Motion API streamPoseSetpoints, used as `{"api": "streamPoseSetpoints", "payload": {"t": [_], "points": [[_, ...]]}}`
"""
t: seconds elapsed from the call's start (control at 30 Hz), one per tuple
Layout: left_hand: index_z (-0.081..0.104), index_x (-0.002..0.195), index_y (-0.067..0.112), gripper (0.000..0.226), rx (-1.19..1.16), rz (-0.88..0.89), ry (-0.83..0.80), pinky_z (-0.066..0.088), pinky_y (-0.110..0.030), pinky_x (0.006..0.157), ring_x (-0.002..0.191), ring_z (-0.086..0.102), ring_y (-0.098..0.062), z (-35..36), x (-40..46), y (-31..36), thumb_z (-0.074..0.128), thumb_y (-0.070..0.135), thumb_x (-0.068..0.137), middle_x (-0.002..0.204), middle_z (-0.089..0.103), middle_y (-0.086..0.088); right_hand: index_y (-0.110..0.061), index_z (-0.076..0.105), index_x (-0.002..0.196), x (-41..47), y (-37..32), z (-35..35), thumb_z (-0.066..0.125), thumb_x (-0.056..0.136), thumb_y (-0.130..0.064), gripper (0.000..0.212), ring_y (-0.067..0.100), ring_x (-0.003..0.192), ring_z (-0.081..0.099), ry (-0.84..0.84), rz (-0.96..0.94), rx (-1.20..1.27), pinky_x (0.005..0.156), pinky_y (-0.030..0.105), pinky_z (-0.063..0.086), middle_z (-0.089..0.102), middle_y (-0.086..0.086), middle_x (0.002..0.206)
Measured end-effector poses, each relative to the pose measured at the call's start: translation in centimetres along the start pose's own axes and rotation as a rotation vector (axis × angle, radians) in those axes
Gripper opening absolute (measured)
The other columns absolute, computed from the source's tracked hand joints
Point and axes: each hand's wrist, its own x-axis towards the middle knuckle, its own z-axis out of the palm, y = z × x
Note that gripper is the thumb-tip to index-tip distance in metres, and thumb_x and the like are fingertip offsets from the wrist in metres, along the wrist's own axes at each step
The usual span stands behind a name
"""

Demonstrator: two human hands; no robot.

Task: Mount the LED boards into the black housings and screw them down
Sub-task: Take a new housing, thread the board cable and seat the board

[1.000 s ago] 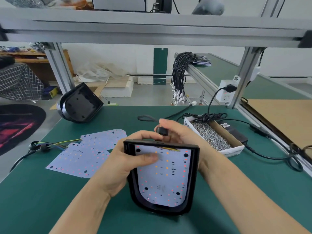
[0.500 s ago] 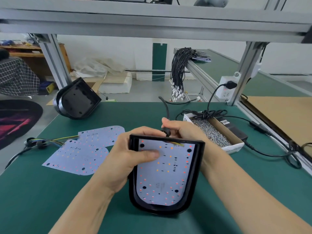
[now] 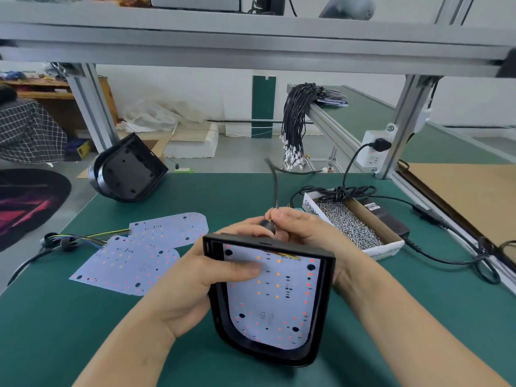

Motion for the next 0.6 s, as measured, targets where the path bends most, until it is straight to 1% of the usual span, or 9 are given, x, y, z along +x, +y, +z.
{"api": "streamPoseSetpoints", "payload": {"t": [0.07, 0.13, 0.2, 0.23, 0.27, 0.33, 0.43, 0.53, 0.6], "points": [[0.075, 0.092, 0.014, 0.038, -0.036, 0.018, -0.020, 0.052, -0.018, 0.082, 0.113, 0.063, -0.014, 0.1, 0.0, -0.1, 0.075, 0.002, 0.057, 0.125, 0.065, 0.007, -0.015, 0.067, 0.079, -0.2, 0.0, 0.2, 0.069, 0.066, -0.028, 0.019, 0.006, 0.046, 0.046, 0.012, -0.024, -0.025, 0.052, 0.018, 0.034, 0.051, -0.004, 0.052], [0.074, 0.092, 0.014, 0.040, -0.062, 0.030, 0.013, 0.052, -0.020, 0.080, 0.107, 0.065, -0.018, 0.1, 0.2, -0.3, 0.076, 0.002, 0.055, 0.117, 0.069, 0.000, -0.011, 0.064, 0.082, -0.4, 0.3, 0.8, 0.068, 0.067, -0.027, 0.022, 0.007, 0.045, 0.047, 0.013, -0.033, -0.028, 0.048, 0.017, 0.037, 0.054, -0.002, 0.052], [0.072, 0.100, 0.016, 0.048, -0.057, 0.059, 0.007, 0.053, -0.023, 0.082, 0.101, 0.066, -0.019, 0.2, 0.5, -0.4, 0.077, 0.006, 0.054, 0.110, 0.070, -0.004, -0.004, 0.062, 0.090, -0.4, 0.7, 1.5, 0.066, 0.071, -0.024, 0.028, 0.019, 0.056, 0.053, -0.002, -0.060, 0.007, 0.056, 0.023, 0.044, 0.060, 0.009, 0.067], [0.070, 0.105, 0.017, 0.053, -0.055, 0.071, -0.002, 0.052, -0.023, 0.084, 0.101, 0.066, -0.020, 0.2, 0.6, -0.4, 0.076, 0.005, 0.054, 0.109, 0.070, -0.005, -0.002, 0.061, 0.095, -0.5, 0.9, 1.8, 0.065, 0.072, -0.023, 0.032, 0.023, 0.065, 0.054, 0.003, -0.076, 0.024, 0.064, 0.028, 0.044, 0.061, 0.015, 0.077], [0.069, 0.110, 0.016, 0.056, -0.057, 0.073, -0.009, 0.052, -0.024, 0.085, 0.102, 0.065, -0.021, 0.2, 0.7, -0.4, 0.075, 0.002, 0.055, 0.111, 0.069, -0.005, -0.002, 0.061, 0.096, -0.6, 1.2, 2.0, 0.065, 0.072, -0.023, 0.032, 0.025, 0.069, 0.053, 0.016, -0.093, 0.040, 0.066, 0.032, 0.044, 0.060, 0.017, 0.082], [0.071, 0.108, 0.015, 0.054, -0.062, 0.060, -0.005, 0.053, -0.024, 0.084, 0.102, 0.066, -0.023, 0.1, 0.7, -0.4, 0.074, -0.001, 0.056, 0.111, 0.070, -0.009, -0.006, 0.061, 0.087, -0.7, 1.7, 2.4, 0.065, 0.072, -0.025, 0.024, 0.022, 0.061, 0.051, 0.040, -0.131, 0.073, 0.060, 0.029, 0.043, 0.058, 0.012, 0.073], [0.076, 0.091, 0.016, 0.046, -0.109, 0.036, 0.047, 0.054, -0.021, 0.073, 0.088, 0.068, -0.019, -0.2, 0.7, -0.6, 0.078, 0.006, 0.046, 0.096, 0.073, -0.009, -0.016, 0.063, 0.068, -0.8, 2.3, 2.7, 0.068, 0.073, -0.028, 0.014, 0.019, 0.054, 0.044, 0.157, -0.151, 0.086, 0.053, 0.026, 0.038, 0.050, 0.008, 0.062], [0.076, 0.089, 0.017, 0.049, -0.129, 0.046, 0.081, 0.053, -0.019, 0.068, 0.082, 0.068, -0.016, -0.2, 0.7, -1.0, 0.076, 0.002, 0.043, 0.091, 0.073, -0.005, -0.020, 0.063, 0.054, -0.5, 2.5, 2.8, 0.065, 0.086, -0.024, 0.033, 0.016, 0.055, 0.034, 0.293, -0.191, -0.022, 0.053, 0.028, 0.028, 0.042, 0.009, 0.065], [0.073, 0.102, 0.018, 0.061, -0.131, 0.049, 0.066, 0.054, -0.021, 0.072, 0.086, 0.068, -0.017, -0.2, 0.8, -1.0, 0.076, 0.001, 0.043, 0.098, 0.072, -0.003, -0.020, 0.063, 0.053, -0.5, 2.4, 3.0, 0.063, 0.090, -0.024, 0.036, 0.016, 0.054, 0.032, 0.319, -0.234, -0.063, 0.053, 0.029, 0.027, 0.041, 0.010, 0.065]]}}
